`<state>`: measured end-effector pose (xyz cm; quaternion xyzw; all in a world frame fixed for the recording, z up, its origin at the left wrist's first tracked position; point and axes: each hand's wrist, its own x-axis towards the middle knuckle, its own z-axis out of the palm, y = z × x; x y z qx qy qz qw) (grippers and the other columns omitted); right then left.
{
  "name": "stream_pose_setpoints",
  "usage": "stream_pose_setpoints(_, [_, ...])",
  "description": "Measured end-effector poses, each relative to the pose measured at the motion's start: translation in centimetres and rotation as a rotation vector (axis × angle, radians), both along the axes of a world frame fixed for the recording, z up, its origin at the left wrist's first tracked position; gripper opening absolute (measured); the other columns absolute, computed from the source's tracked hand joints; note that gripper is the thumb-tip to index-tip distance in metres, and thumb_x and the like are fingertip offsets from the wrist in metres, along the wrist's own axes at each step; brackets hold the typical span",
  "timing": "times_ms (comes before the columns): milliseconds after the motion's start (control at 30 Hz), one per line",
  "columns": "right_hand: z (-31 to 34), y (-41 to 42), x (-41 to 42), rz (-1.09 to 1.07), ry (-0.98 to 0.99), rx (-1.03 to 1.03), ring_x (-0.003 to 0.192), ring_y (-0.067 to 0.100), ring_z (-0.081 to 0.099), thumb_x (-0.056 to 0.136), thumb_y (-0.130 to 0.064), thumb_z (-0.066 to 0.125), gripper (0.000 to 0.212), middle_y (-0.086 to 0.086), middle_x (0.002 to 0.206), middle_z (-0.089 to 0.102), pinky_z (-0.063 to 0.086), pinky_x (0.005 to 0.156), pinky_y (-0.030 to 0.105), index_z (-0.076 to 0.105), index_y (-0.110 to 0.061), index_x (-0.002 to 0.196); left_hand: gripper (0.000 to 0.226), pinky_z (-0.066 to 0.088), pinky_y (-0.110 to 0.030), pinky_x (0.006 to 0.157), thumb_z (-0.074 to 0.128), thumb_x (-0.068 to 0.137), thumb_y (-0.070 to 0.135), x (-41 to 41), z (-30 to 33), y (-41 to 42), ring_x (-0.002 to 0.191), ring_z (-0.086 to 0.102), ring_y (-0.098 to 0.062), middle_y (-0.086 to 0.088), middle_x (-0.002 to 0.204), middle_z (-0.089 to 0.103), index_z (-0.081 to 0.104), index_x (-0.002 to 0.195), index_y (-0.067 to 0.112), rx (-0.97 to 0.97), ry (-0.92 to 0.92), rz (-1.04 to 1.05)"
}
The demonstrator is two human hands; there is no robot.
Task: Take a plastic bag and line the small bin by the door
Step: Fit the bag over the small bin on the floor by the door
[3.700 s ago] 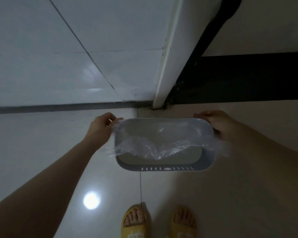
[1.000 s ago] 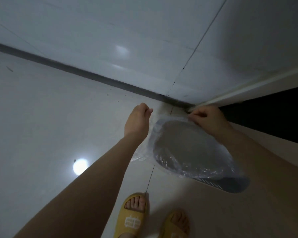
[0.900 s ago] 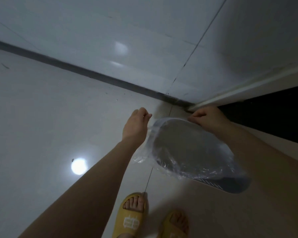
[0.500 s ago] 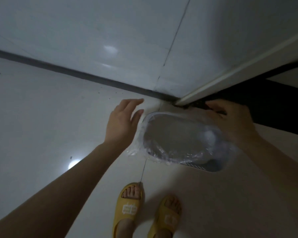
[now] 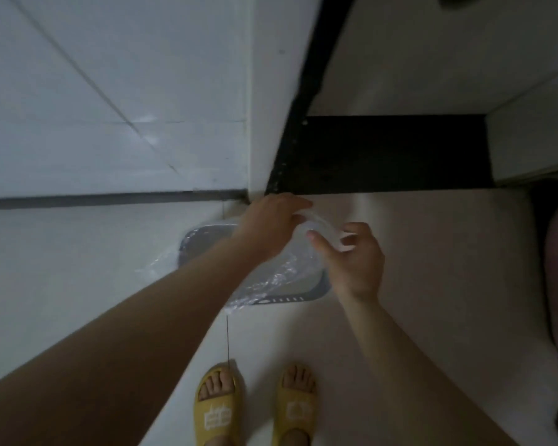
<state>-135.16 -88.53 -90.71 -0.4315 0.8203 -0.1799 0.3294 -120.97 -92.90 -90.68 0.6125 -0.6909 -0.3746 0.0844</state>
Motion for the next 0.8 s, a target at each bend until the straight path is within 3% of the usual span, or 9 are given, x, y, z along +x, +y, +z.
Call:
stream_pose_setpoints(133, [-0.6, 0.6, -0.8, -0.063, -0.032, -0.029, 0.074, 0.023, 0.063, 0.077, -0.029, 0.071, 0.019, 0.005, 0.081, 0.070, 0.042, 0.063, 0.024, 0.065, -0.013, 0.085, 0.035, 0.039, -0.038, 0.102, 0.051, 0.092, 0.024, -0.5, -1.2, -0.6, 0.121, 0.052, -0.026, -0.005, 0.133, 0.058, 0.056, 0.127, 0.023, 0.082, -0.050, -0.049])
stream_pose_setpoints(233, [-1.3, 1.1, -2.2, -0.114, -0.098, -0.071, 0.063, 0.014, 0.058, 0.078, -0.023, 0.070, 0.014, 0.002, 0.071, 0.067, 0.034, 0.053, 0.014, 0.067, -0.010, 0.079, 0.041, 0.038, -0.039, 0.105, 0.054, 0.090, 0.030, -1.1, -1.4, -1.6, 0.124, 0.049, -0.026, -0.005, 0.137, 0.054, 0.051, 0.131, 0.026, 0.129, -0.093, -0.121])
stream_pose_setpoints(333, [-2.1, 1.4, -3.6, -0.141, -0.155, -0.087, 0.056, 0.000, 0.055, 0.078, -0.024, 0.070, 0.012, -0.007, 0.060, 0.060, 0.037, 0.053, 0.003, 0.065, -0.014, 0.073, 0.035, 0.040, -0.039, 0.102, 0.058, 0.087, 0.029, -1.9, -1.1, -3.1, 0.118, 0.054, -0.024, -0.003, 0.127, 0.059, 0.059, 0.122, 0.023, 0.127, -0.126, -0.202])
stream_pose_setpoints(367, [-2.5, 1.4, -4.1, -0.172, -0.183, -0.064, 0.056, 0.002, 0.056, 0.079, -0.025, 0.069, 0.012, -0.007, 0.059, 0.060, 0.038, 0.055, 0.004, 0.064, -0.017, 0.071, 0.028, 0.043, -0.039, 0.098, 0.059, 0.087, 0.028, -2.3, -1.2, -3.6, 0.111, 0.057, -0.023, -0.002, 0.119, 0.062, 0.064, 0.113, 0.021, 0.120, -0.146, -0.236])
stream_pose_setpoints(433, [-3.6, 1.3, -4.7, -0.274, -0.285, -0.021, 0.058, 0.015, 0.058, 0.080, -0.025, 0.068, 0.014, -0.005, 0.057, 0.060, 0.047, 0.063, 0.022, 0.062, -0.020, 0.068, 0.016, 0.047, -0.038, 0.091, 0.057, 0.088, 0.026, -2.9, -1.4, -4.6, 0.100, 0.061, -0.022, -0.001, 0.105, 0.066, 0.068, 0.098, 0.018, 0.120, -0.168, -0.265])
stream_pose_setpoints(500, [-4.4, 0.9, -5.1, -0.351, -0.384, 0.015, 0.059, 0.020, 0.056, 0.080, -0.025, 0.067, 0.017, 0.002, 0.059, 0.060, 0.047, 0.066, 0.033, 0.061, -0.021, 0.065, 0.013, 0.049, -0.040, 0.090, 0.060, 0.087, 0.023, -3.4, -1.9, -5.3, 0.096, 0.063, -0.021, 0.000, 0.097, 0.067, 0.066, 0.095, 0.016, 0.198, -0.067, -0.198])
stream_pose_setpoints(600, [-5.4, 0.4, -5.3, -0.391, -0.462, 0.077, 0.060, 0.021, 0.055, 0.081, -0.029, 0.066, 0.017, 0.005, 0.062, 0.061, 0.047, 0.065, 0.034, 0.062, -0.019, 0.067, 0.025, 0.049, -0.039, 0.093, 0.072, 0.076, 0.019, -3.5, -2.5, -5.8, 0.095, 0.065, -0.018, 0.001, 0.092, 0.067, 0.068, 0.100, 0.013, 0.351, 0.096, -0.206])
stream_pose_setpoints(700, [-6.4, 0.0, -5.4, -0.396, -0.502, 0.108, 0.058, 0.019, 0.053, 0.081, -0.031, 0.066, 0.020, 0.003, 0.062, 0.061, 0.046, 0.066, 0.034, 0.062, -0.018, 0.067, 0.011, 0.050, -0.027, 0.075, 0.073, 0.075, 0.022, -3.5, -3.5, -6.0, 0.077, 0.066, -0.013, 0.002, 0.075, 0.070, 0.073, 0.083, 0.014, 0.306, 0.083, -0.178])
stream_pose_setpoints(800, [-7.3, 0.4, -4.9, -0.391, -0.483, 0.138, 0.059, 0.020, 0.056, 0.080, -0.035, 0.065, 0.024, 0.005, 0.064, 0.063, 0.048, 0.067, 0.034, 0.060, -0.018, 0.064, 0.007, 0.045, -0.017, 0.066, 0.068, 0.080, 0.017, -4.1, -4.2, -6.3, 0.073, 0.063, -0.011, 0.004, 0.072, 0.066, 0.071, 0.083, 0.012, 0.390, 0.118, -0.093])
